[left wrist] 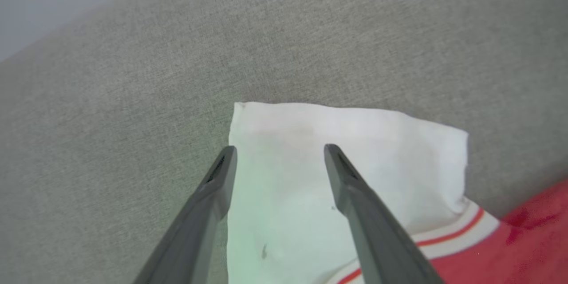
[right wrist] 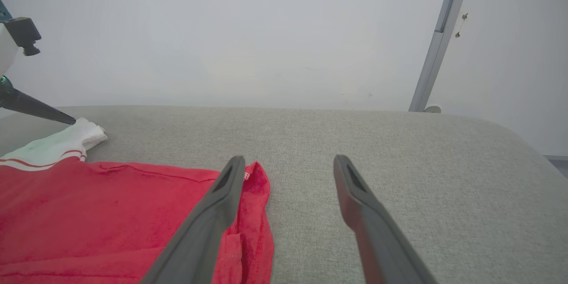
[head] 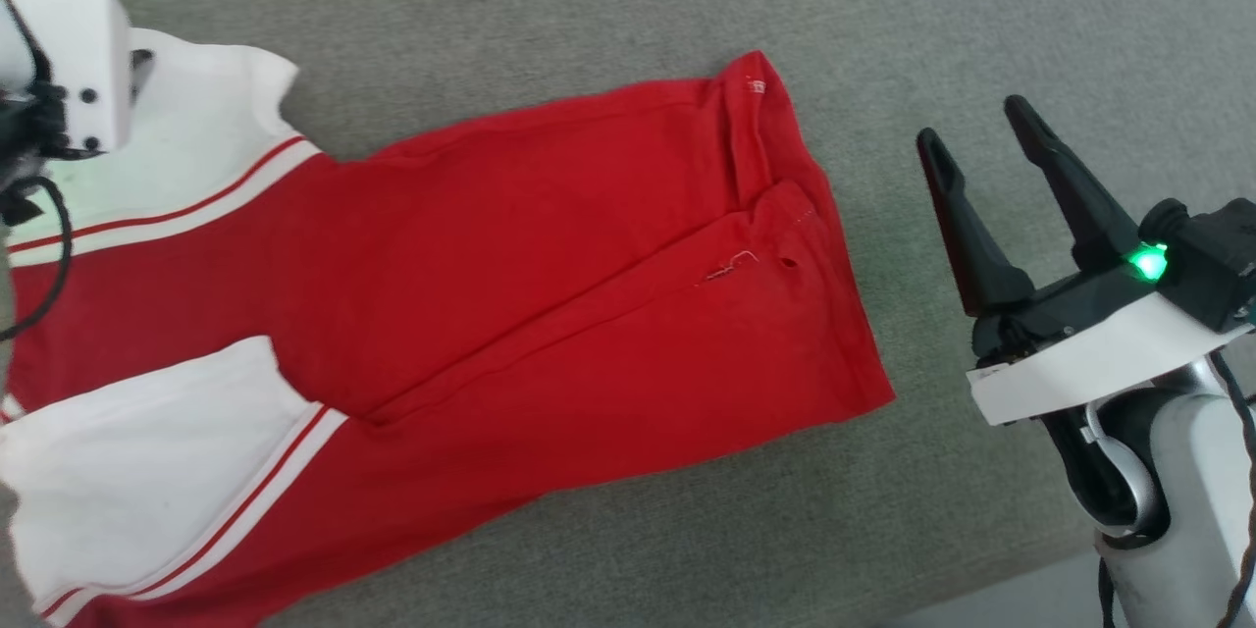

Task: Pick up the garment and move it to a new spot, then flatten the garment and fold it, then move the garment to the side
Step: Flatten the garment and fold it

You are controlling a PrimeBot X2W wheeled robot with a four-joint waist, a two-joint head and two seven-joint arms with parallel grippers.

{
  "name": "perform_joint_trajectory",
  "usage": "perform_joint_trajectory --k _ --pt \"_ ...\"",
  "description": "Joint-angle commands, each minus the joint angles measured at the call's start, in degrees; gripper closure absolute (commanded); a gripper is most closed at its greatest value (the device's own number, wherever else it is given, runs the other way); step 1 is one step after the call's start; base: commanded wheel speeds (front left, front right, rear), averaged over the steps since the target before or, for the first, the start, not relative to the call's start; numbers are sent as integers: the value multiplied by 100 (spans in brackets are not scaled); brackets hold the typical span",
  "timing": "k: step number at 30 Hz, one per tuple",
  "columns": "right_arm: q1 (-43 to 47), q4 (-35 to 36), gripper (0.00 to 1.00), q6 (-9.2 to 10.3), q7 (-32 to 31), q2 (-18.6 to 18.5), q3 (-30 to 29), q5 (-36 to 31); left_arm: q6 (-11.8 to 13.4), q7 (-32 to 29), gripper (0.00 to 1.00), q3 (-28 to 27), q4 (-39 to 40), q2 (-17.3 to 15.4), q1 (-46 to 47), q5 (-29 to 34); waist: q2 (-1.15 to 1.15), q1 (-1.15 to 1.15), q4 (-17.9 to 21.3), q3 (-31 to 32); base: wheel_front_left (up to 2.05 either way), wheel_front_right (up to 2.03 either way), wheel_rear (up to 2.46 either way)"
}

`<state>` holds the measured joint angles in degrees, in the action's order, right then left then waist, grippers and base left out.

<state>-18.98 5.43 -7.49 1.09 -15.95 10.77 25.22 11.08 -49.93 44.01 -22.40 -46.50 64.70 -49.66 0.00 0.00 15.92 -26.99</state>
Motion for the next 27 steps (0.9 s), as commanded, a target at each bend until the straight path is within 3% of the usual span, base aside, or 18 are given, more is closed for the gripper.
perform_joint_trajectory --k 1,10,11,12,27 --pt "-96 -65 0 0 74 34 75 21 -8 -25 0 -20 -275 31 125 19 0 0 138 -112 0 0 0" --pt "-336 -327 0 0 -221 -84 419 326 40 -165 0 -17 -1496 250 254 -95 0 0 294 -290 0 0 0" --pt "-377 -358 0 0 -307 -109 449 350 -22 -328 83 32 -1589 307 197 -171 0 0 288 -307 0 0 0" --pt "-428 -395 0 0 -426 -111 485 392 -8 -474 100 58 -1685 356 130 -243 0 0 274 -326 0 0 0" --pt "-2076 -1393 0 0 -2862 -28 911 698 -146 -384 100 118 -1955 912 570 -217 0 0 -257 -523 0 0 0"
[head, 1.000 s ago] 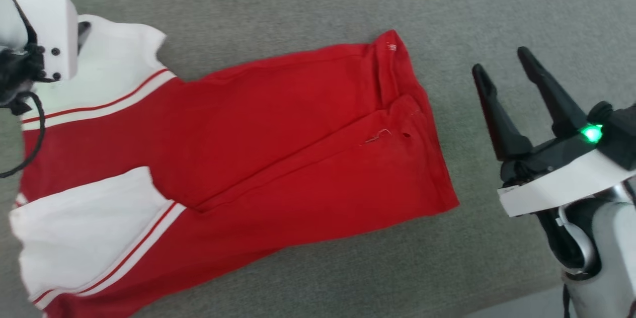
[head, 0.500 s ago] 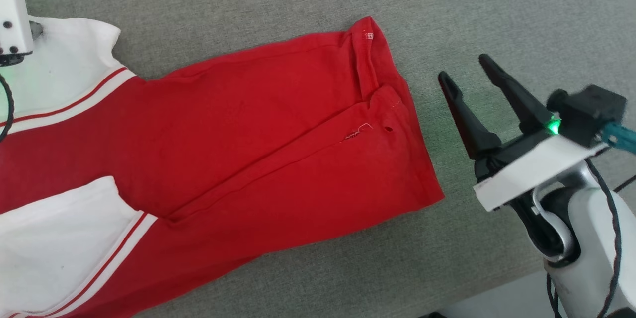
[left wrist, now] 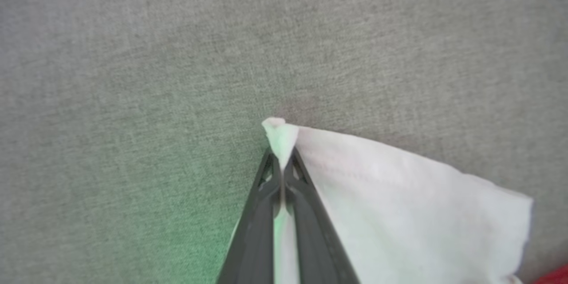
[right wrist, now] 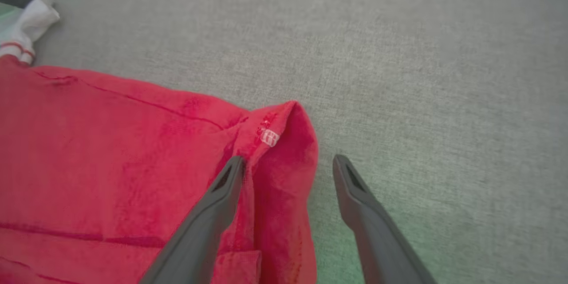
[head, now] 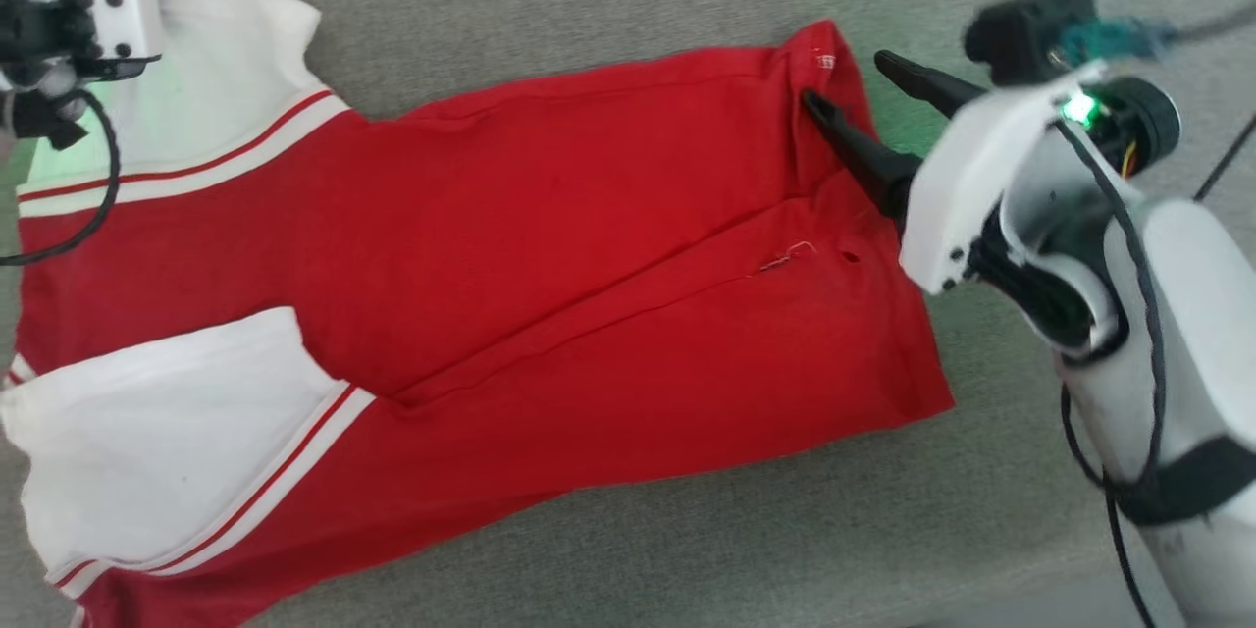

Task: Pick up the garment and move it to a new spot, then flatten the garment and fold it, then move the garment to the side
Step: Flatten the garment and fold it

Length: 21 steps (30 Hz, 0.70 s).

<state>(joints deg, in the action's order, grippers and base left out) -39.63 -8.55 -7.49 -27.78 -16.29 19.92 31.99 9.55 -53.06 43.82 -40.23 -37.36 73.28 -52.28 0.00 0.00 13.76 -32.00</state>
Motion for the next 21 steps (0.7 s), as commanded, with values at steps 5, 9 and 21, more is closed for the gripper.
perform_joint_trajectory --k 5,9,21 --pt "-679 -699 0 0 -960 42 346 149 -86 86 100 134 -327 137 -135 61 0 0 -173 -77 0 0 0" --pt "-1001 -1232 60 0 -1725 78 639 231 -170 288 100 106 -424 292 -38 50 0 0 -275 -95 0 0 0" --pt "-1008 -879 100 1 -1710 -487 420 273 -510 387 100 203 -284 541 275 78 0 0 -851 350 0 0 0"
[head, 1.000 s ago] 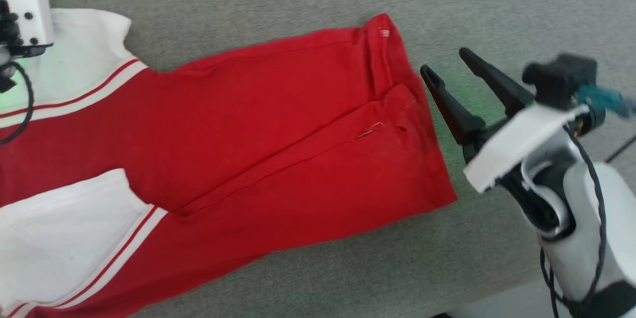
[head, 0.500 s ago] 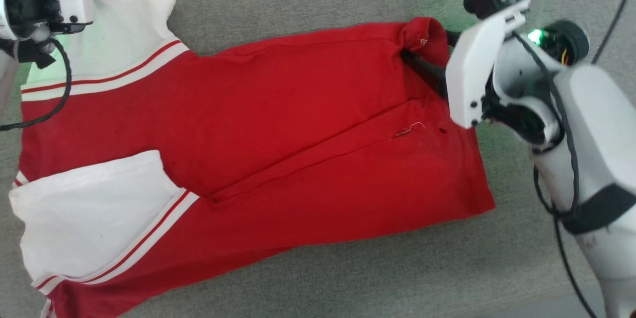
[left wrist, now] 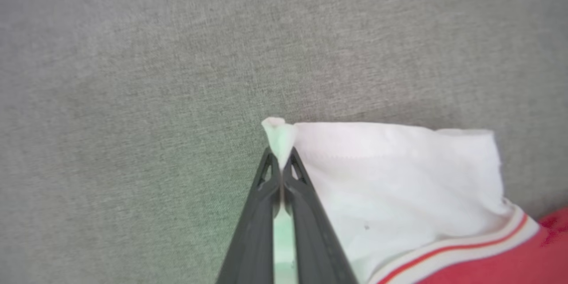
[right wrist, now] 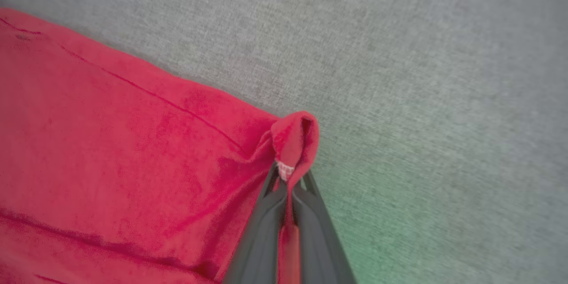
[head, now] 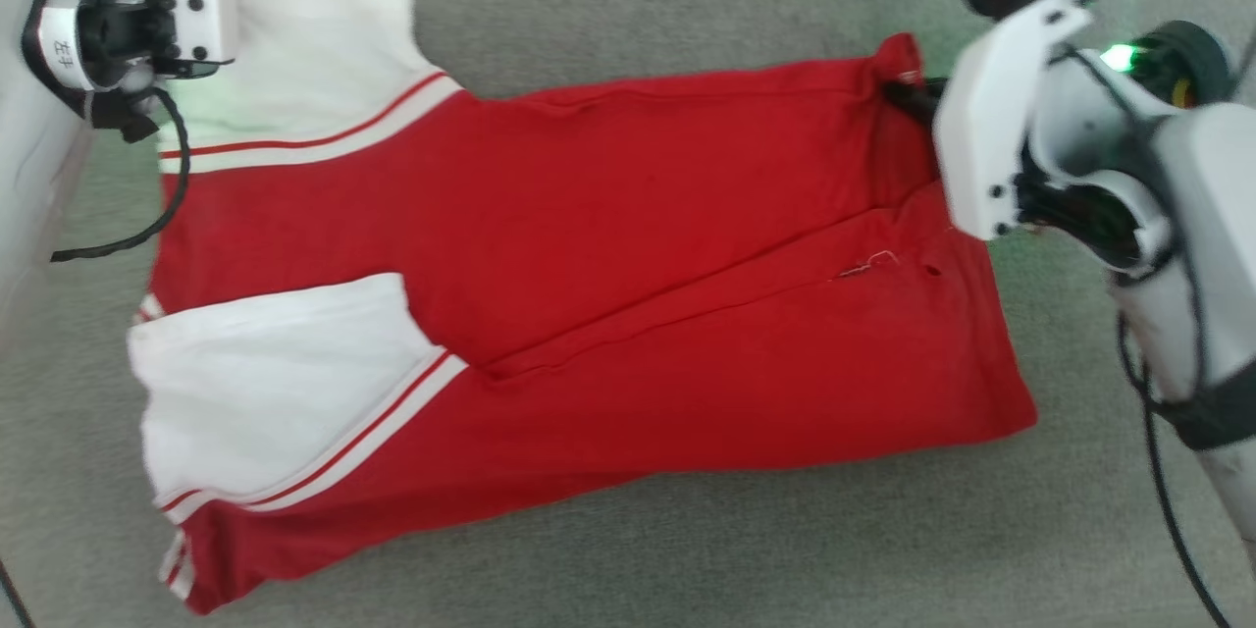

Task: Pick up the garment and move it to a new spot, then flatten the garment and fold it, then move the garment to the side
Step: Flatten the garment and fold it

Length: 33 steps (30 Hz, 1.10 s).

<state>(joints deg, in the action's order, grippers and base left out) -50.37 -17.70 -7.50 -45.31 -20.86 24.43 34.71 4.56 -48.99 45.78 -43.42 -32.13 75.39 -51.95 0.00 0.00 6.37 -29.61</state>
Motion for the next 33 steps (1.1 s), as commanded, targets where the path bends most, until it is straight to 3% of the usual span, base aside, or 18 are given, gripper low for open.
perform_joint_trajectory --k 1,6,11,16,17,27,30,33 --pt "131 107 100 2 88 -99 -76 -9 -2 -57 100 9 94 11 58 30 0 0 -163 163 0 0 0" --pt "517 563 100 2 266 -402 -301 -22 120 -287 100 94 626 -133 -134 24 0 0 -370 413 0 0 0" --pt "971 1070 100 2 318 -657 -480 -23 442 -543 100 128 1603 -427 -496 -10 0 0 -520 631 0 0 0" --pt "1471 1683 100 2 239 -902 -633 77 994 -816 100 167 3002 -911 -1085 -16 0 0 -633 802 0 0 0" --pt "1471 1683 100 2 239 -902 -633 77 994 -816 100 167 3002 -911 -1085 -16 0 0 -633 802 0 0 0" --pt "2769 2667 100 2 -48 -1283 -1099 352 2349 -1266 100 291 5778 -1996 -2597 -143 0 0 -763 931 0 0 0" --pt "3160 2751 100 2 -102 -1246 -1270 419 2619 -1213 100 346 6156 -2123 -3035 -235 0 0 -779 934 0 0 0" --pt "3466 2636 100 2 -154 -1144 -1319 439 2710 -1055 100 409 6161 -2079 -3440 -385 0 0 -791 939 0 0 0"
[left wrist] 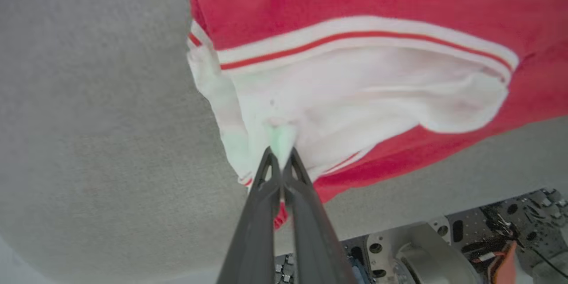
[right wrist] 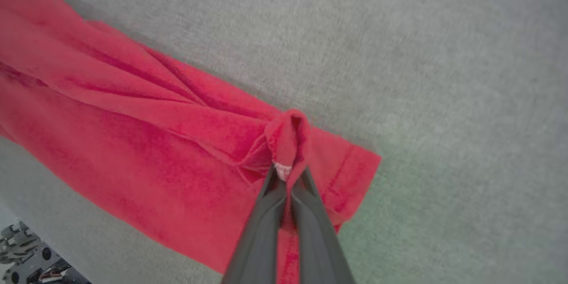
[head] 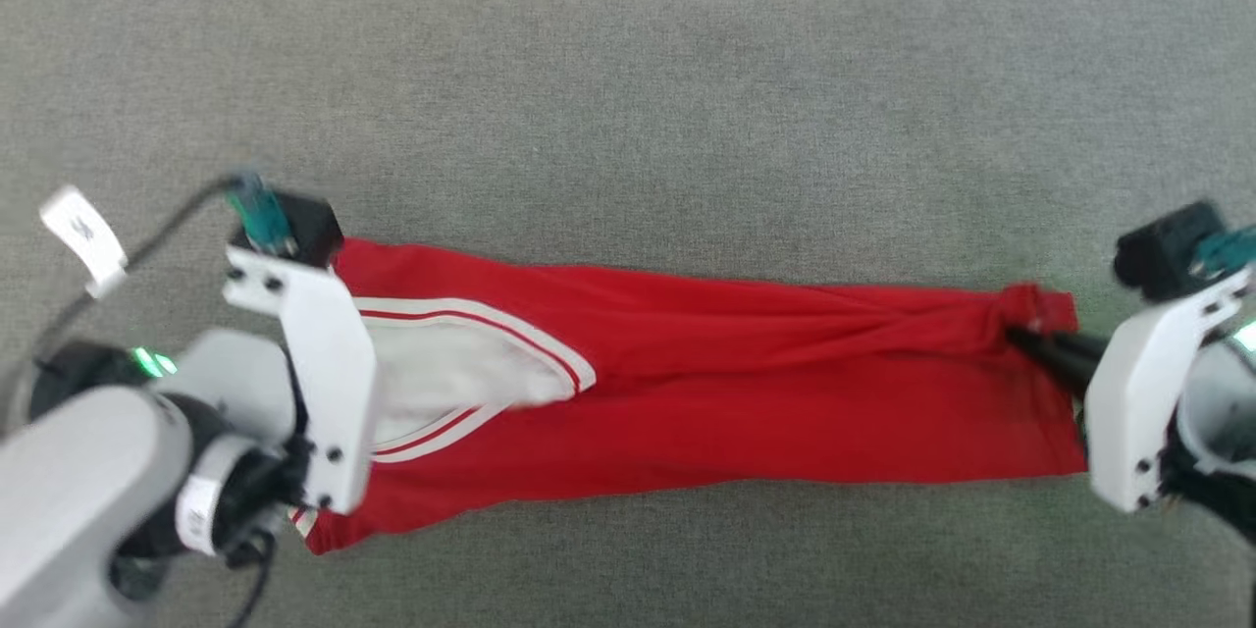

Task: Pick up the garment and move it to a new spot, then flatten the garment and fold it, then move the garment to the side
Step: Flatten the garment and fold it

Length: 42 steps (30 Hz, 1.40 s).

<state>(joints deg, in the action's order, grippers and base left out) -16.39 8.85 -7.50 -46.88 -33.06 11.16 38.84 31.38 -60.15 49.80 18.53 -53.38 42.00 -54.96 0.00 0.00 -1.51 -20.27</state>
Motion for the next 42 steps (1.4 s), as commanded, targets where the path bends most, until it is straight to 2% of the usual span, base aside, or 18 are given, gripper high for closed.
perform_joint_trajectory --k 1,5,6,7,8,9,16,27,28,33,37,42 --pt "117 -94 100 2 -5 116 11 54 4 149 100 5 -109 105 -214 -129 0 0 -2 8 0 0 0" --pt "141 -460 100 1 48 292 173 101 -184 562 100 -82 -710 411 -592 -457 0 0 5 77 0 0 0" --pt "118 -529 100 2 73 311 226 123 -276 686 80 -101 -855 487 -636 -475 0 0 3 104 0 0 0" --pt "53 -573 98 1 160 319 263 104 -373 870 54 -167 -986 555 -654 -491 0 0 -1 125 0 0 0" --pt "30 -629 36 1 210 313 284 91 -424 1034 24 -222 -1130 605 -678 -498 0 0 -11 153 0 0 0" --pt "62 -679 0 1 234 317 300 124 -476 1175 0 -258 -1256 646 -732 -518 0 0 -20 188 0 0 0" --pt "289 -591 0 1 141 234 -4 306 -892 2214 0 -579 -1420 761 -946 -476 0 0 -152 423 0 0 0" --pt "695 -823 0 1 -399 270 -1080 190 -1478 4620 0 -1108 -1290 948 -1663 -159 0 0 -517 507 0 0 0" --pt "695 -823 0 1 -399 270 -1080 190 -1478 4620 0 -1108 -1290 948 -1663 -159 0 0 -517 507 0 0 0" --pt "752 -1126 0 1 -627 396 -1183 168 -1602 5787 0 -1387 -1431 1119 -2061 -13 0 0 -700 462 0 0 0" --pt "643 -1542 0 0 -737 620 -972 404 -1676 6645 0 -1537 -1644 1252 -2368 131 0 0 -820 432 0 0 0" --pt "475 -2121 0 -18 -875 882 -573 605 -1814 7335 0 -1739 -1996 1503 -2723 86 0 0 -919 420 0 0 0"
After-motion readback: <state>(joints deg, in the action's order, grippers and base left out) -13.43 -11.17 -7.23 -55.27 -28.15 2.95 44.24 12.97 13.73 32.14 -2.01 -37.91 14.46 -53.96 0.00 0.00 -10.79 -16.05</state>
